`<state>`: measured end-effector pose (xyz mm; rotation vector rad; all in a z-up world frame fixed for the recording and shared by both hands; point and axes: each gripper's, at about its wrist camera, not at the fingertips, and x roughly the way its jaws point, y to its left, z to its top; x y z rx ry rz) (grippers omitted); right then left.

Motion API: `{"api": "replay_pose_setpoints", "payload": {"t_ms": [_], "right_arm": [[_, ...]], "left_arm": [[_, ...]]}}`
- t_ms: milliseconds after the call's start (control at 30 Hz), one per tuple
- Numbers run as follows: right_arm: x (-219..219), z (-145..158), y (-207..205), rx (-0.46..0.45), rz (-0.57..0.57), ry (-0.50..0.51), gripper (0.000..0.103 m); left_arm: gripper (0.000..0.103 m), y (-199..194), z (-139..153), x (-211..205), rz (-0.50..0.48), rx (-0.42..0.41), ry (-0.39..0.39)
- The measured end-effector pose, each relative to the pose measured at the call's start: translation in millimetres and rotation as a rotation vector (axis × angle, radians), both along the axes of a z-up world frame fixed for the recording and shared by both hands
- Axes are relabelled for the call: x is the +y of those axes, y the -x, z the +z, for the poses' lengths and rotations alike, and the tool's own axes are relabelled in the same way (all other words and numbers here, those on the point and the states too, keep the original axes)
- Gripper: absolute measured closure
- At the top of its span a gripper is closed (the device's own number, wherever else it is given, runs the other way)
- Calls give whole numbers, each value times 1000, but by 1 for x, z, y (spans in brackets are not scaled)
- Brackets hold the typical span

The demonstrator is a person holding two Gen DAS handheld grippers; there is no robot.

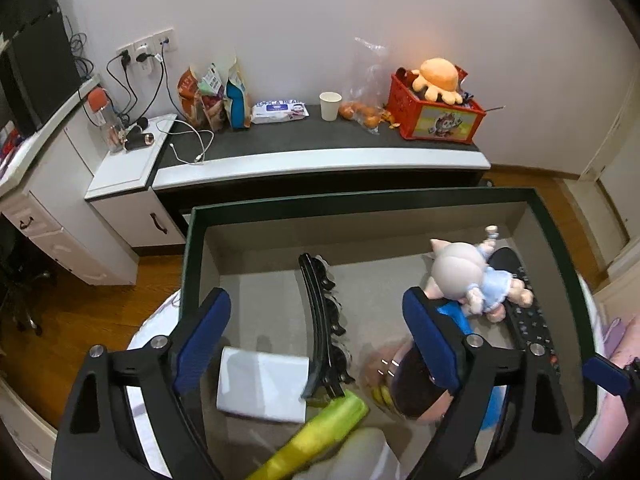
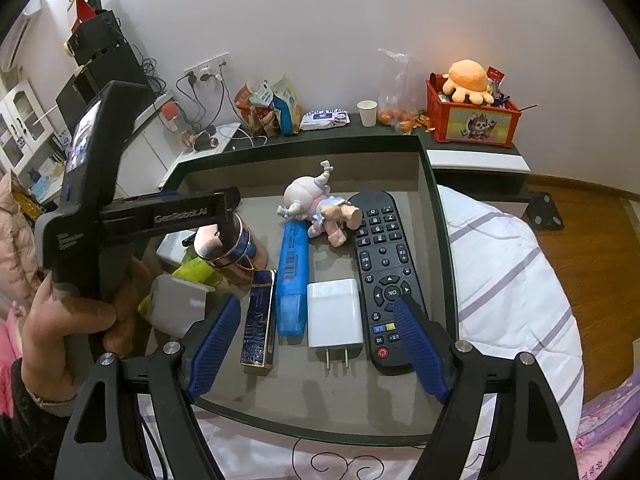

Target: Organize rigid objects

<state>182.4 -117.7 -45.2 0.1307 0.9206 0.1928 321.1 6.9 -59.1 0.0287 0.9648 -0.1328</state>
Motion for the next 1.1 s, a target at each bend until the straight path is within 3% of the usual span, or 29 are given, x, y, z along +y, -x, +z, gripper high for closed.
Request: {"api": "replay_pose_setpoints", "payload": {"t_ms": [367, 733, 933, 1000, 1033, 1100], "right_arm": [[2, 26, 30, -63, -24, -8, 23], [6, 59, 109, -154, -37, -16, 22], [5, 58, 156, -163, -45, -16, 16], [5, 56, 169, -166, -49, -14, 11], [5, 55, 177, -166, -48, -14, 2], [6, 54, 190, -168, -45, -14, 0]], "left_arm": [[0, 74, 40, 10, 42, -75, -22], [0, 203, 80, 7, 37, -171, 1], [0, 272, 78, 7, 36, -187, -13], [0, 290, 76, 11, 47, -179, 4], [0, 300, 74, 14, 52, -170, 13], [0, 316, 71, 17, 62, -165, 10]]}}
